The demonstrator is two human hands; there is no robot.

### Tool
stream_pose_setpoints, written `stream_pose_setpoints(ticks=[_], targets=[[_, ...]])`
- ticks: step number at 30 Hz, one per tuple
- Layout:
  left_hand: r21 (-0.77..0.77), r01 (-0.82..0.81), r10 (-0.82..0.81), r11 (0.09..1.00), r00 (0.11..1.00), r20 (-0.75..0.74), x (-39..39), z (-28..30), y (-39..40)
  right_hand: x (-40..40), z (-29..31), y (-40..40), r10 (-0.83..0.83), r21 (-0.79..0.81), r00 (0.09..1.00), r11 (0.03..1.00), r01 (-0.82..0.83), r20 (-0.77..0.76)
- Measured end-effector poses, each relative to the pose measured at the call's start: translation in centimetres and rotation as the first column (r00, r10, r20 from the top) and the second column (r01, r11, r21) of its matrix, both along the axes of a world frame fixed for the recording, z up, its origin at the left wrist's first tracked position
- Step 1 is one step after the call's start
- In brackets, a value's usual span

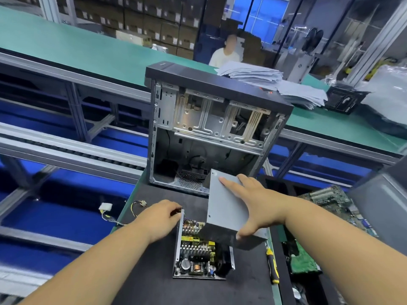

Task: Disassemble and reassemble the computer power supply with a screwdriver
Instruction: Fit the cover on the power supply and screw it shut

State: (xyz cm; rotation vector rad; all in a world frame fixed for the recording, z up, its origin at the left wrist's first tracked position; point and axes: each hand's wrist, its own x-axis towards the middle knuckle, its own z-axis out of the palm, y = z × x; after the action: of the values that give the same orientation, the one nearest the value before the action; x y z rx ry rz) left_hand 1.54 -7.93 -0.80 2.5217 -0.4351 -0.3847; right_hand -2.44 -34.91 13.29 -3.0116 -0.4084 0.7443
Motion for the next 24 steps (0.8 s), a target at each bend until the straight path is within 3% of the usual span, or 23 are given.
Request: stream_pose_setpoints(ticks=[8, 24], targets=[[0.034, 0.035, -0.033, 0.999, 0.999, -0.037, 0.3, -0.7, 0.1, 0.6, -1.4, 3.2, 0.077, -0.032, 0.99, 0.996, -0.081, -0.115], [0.01, 0.056, -0.055, 0.998, 0.995, -0.085, -0.6, -0.5, 0.6, -1.2, -2.9, 5.4, 0.067, -0.044, 0.993, 0.996, -0.071, -0.095]])
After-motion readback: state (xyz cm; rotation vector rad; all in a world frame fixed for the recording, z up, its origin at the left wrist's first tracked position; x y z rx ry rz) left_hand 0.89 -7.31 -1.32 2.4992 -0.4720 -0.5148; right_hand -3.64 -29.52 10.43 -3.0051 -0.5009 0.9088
